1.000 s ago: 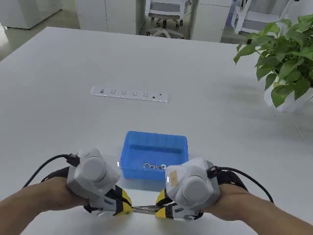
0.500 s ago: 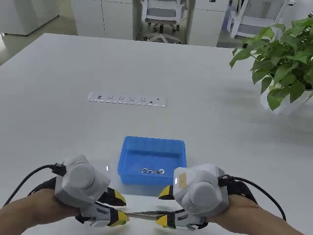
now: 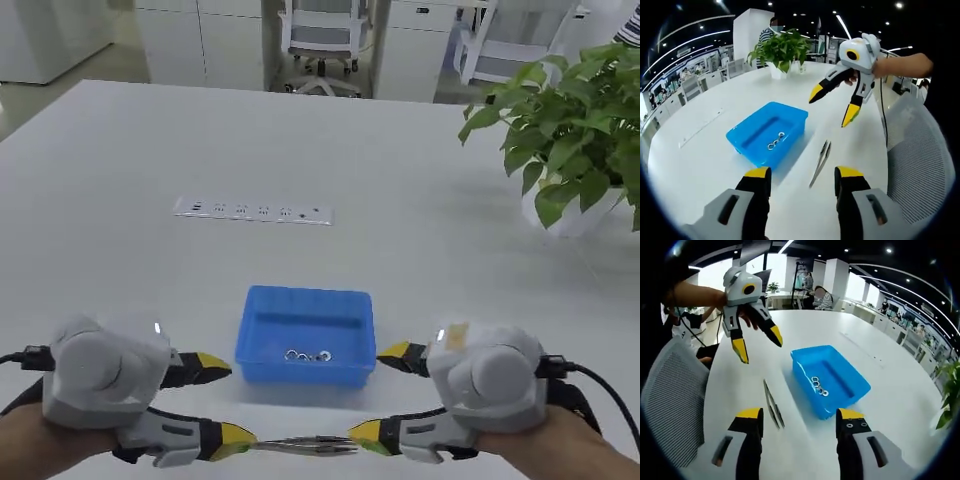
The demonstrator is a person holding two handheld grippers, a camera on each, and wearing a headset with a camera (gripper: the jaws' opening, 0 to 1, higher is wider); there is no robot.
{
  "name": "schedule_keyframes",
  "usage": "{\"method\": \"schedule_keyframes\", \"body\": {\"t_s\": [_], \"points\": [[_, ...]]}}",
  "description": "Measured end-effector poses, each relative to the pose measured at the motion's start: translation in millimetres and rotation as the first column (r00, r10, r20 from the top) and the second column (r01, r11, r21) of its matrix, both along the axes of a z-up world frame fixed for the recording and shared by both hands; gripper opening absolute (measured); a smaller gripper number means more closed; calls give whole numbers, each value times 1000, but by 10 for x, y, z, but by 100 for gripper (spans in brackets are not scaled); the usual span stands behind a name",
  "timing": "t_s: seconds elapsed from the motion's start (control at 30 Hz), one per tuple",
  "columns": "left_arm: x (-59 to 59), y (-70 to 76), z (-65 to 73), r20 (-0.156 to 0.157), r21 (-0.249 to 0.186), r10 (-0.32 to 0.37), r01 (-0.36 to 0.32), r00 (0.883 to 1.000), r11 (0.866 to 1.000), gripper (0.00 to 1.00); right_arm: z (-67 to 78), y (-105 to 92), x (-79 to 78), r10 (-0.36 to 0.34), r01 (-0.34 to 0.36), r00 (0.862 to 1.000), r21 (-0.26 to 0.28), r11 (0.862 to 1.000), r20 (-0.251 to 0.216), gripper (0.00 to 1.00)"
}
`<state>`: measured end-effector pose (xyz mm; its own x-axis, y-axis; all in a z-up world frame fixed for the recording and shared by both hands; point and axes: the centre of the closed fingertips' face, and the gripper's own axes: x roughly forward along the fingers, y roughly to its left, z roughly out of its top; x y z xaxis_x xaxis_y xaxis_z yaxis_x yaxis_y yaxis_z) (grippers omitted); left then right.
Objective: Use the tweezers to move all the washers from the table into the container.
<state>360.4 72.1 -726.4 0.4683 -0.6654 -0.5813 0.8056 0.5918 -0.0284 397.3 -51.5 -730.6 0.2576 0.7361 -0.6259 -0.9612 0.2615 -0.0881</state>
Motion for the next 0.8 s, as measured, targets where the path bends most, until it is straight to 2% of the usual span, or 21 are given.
{"method": "schedule_keyframes", "body": {"t_s": [0.13, 0.33, 0.5, 0.6, 0.8], "points": [[-1, -6, 92, 21, -34, 6, -6, 1000, 999, 68, 58, -141, 6, -58, 58, 998, 46, 997, -6, 73], [20, -4, 221, 48, -79, 29, -25, 998, 997, 82, 85, -311, -43, -113, 114, 993, 83, 990, -14, 89], [5, 10, 229, 51, -81, 38, -34, 998, 996, 93, 119, -415, -85, -136, 136, 991, 106, 985, -10, 99], [-17, 3, 222, 53, -79, 36, -31, 998, 996, 98, 130, -455, -105, -144, 145, 989, 120, 982, -17, 100], [-57, -1, 177, 49, -63, 20, -17, 999, 998, 99, 85, -466, -145, -140, 143, 990, 113, 983, -28, 100]]}}
